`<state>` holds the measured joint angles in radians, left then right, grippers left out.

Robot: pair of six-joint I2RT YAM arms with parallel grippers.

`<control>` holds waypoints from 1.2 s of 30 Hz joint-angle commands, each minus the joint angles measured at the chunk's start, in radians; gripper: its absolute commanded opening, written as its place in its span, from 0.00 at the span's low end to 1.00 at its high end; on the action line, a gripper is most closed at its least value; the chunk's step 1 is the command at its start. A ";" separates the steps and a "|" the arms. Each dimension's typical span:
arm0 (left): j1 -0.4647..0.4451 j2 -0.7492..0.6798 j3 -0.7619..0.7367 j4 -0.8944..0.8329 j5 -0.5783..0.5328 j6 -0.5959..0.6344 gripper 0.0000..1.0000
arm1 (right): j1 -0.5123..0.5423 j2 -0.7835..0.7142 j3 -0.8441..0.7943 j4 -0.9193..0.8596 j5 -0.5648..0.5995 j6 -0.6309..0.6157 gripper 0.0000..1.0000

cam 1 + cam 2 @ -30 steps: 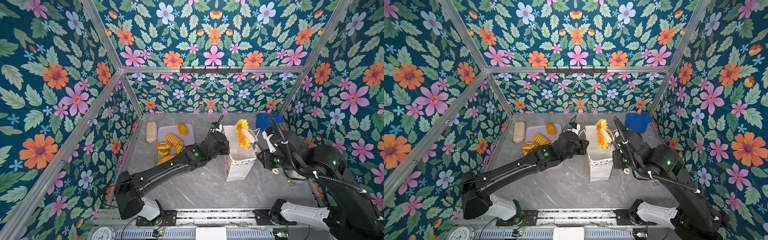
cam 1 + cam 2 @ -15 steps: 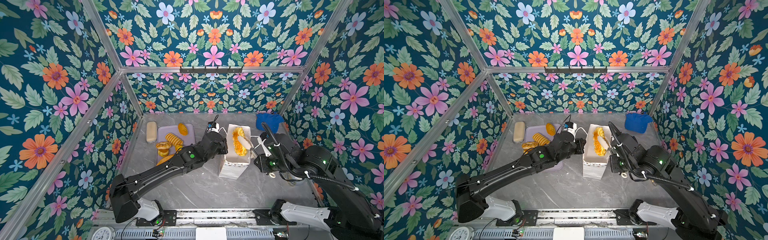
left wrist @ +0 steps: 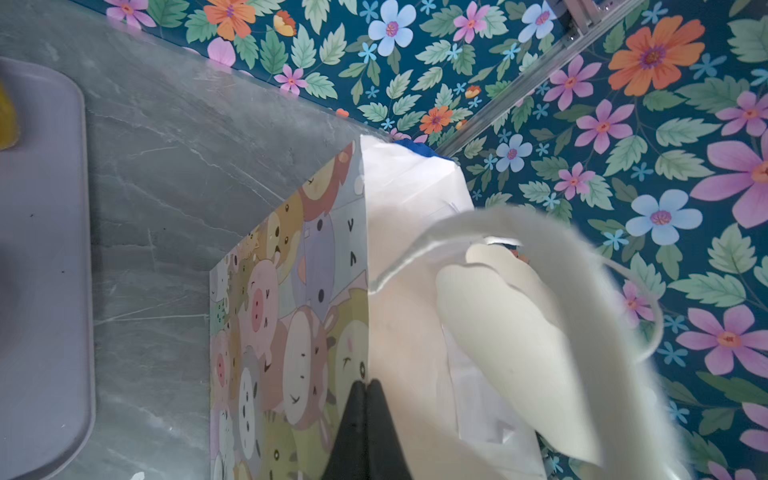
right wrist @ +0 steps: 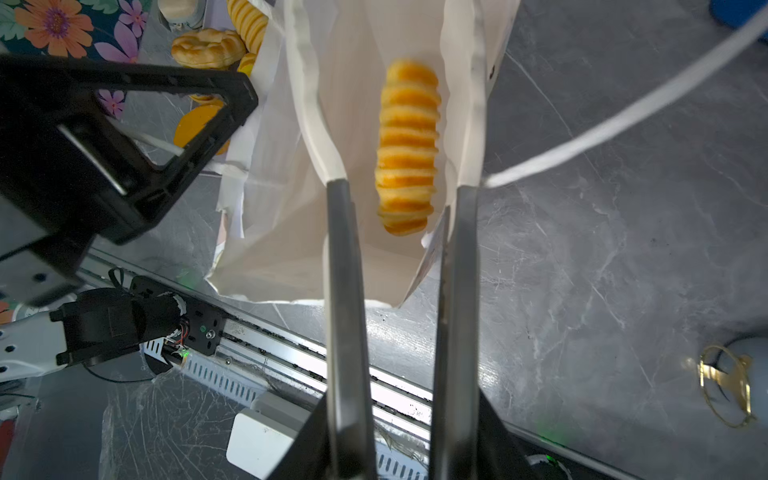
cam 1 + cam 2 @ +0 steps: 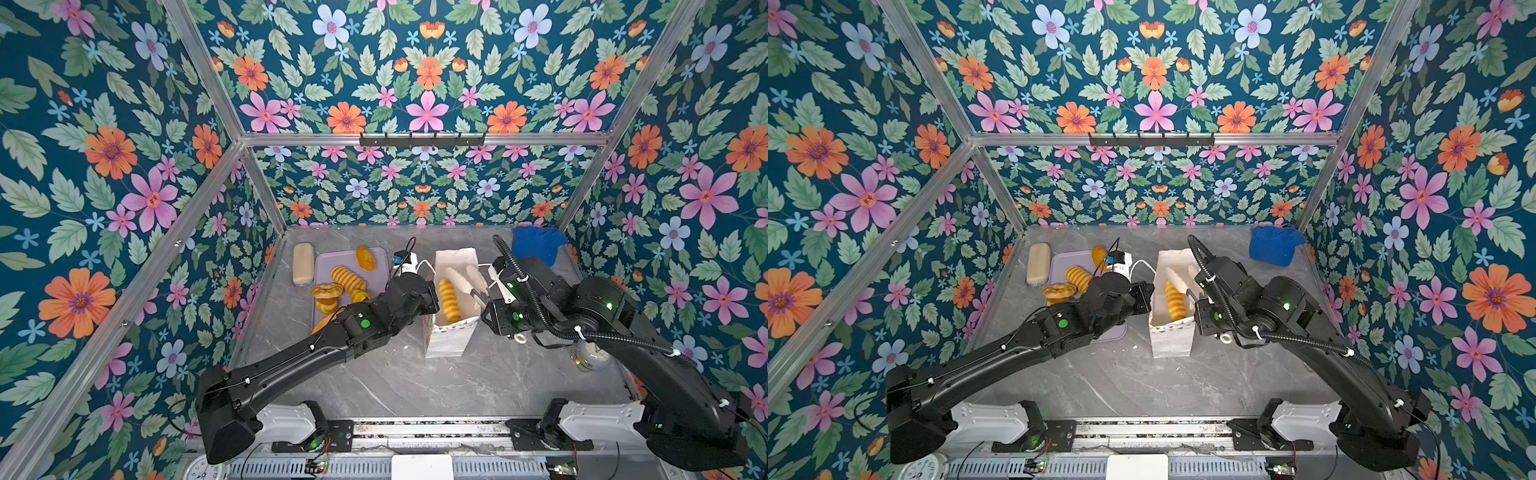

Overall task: Place the fake bread into the paper bag
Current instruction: 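Lower the bread into the bag and open the tongs with the right gripper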

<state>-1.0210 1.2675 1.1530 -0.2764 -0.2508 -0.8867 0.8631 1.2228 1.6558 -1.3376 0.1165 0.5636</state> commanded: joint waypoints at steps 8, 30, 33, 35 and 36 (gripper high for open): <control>0.070 -0.053 -0.050 0.010 0.042 0.003 0.00 | 0.002 -0.013 0.055 0.069 0.011 -0.016 0.36; 0.152 -0.044 -0.039 0.023 0.153 0.032 0.11 | 0.199 -0.187 -0.082 0.036 0.036 -0.004 0.27; 0.152 -0.051 -0.042 0.023 0.151 0.032 0.12 | 0.241 -0.193 -0.110 0.035 0.028 0.014 0.25; 0.152 -0.056 -0.045 0.018 0.148 0.032 0.10 | 0.273 -0.188 -0.128 0.044 0.023 0.015 0.25; 0.153 -0.059 -0.047 0.016 0.147 0.034 0.09 | 0.290 -0.183 -0.138 0.049 0.025 0.013 0.25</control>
<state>-0.8692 1.2160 1.1072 -0.2626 -0.1032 -0.8639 1.1240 1.0351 1.5311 -1.3121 0.1349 0.5552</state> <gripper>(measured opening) 0.088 0.267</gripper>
